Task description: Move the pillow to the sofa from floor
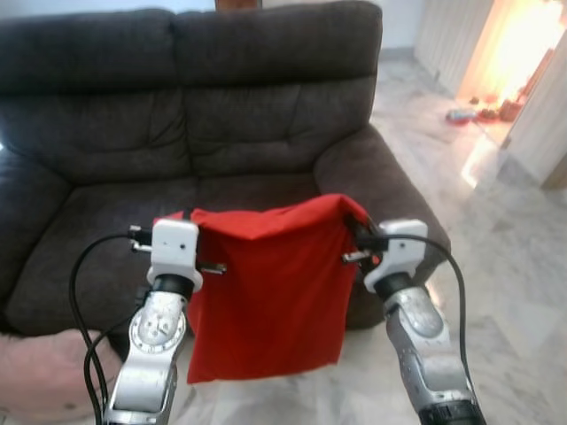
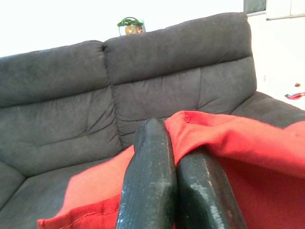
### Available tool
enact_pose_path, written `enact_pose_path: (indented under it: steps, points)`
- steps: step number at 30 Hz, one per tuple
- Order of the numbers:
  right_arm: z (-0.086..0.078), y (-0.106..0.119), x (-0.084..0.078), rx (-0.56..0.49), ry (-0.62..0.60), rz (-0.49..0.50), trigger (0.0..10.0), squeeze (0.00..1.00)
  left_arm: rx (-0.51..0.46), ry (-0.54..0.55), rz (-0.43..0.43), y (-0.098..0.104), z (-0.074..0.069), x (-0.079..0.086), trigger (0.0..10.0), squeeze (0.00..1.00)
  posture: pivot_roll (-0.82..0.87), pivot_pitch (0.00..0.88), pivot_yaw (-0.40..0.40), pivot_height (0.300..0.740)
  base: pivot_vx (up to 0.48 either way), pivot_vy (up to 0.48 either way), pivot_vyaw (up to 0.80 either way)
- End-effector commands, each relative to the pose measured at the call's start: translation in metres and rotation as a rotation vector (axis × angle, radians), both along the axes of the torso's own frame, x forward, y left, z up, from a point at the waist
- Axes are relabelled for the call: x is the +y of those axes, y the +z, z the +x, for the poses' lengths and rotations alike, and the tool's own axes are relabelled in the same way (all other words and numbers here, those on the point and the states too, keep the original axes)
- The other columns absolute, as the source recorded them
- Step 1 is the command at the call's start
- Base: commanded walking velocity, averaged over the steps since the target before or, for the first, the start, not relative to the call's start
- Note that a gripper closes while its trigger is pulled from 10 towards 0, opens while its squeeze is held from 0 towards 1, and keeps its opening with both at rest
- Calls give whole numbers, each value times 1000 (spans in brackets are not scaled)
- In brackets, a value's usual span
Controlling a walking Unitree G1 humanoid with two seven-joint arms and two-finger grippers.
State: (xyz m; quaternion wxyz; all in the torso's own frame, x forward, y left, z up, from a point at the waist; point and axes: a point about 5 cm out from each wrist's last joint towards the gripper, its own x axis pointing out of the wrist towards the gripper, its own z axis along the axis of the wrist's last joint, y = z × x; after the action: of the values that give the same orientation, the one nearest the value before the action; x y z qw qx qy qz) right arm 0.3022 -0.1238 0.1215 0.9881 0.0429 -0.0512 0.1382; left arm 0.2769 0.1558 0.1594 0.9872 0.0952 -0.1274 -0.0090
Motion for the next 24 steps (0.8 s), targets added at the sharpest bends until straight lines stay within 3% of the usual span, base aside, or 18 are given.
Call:
enact_pose_path:
  steps: [1, 17, 24]
  points:
    - [3, 21, -1, -98, -3, 6, 10000, 0, -102, -24, 3, 23, -1, -5, 10000, 0, 64, 0, 27, 740, 0, 0, 0]
    - [4, 23, 1, -110, 2, 8, 10000, 0, -135, -19, 41, 33, -1, -5, 10000, 0, 69, 0, 30, 740, 0, 0, 0]
    - [4, 23, 2, -109, 6, 8, 10000, 0, -135, -18, 43, 33, -1, -5, 10000, 0, 71, 0, 31, 740, 256, 0, 0]
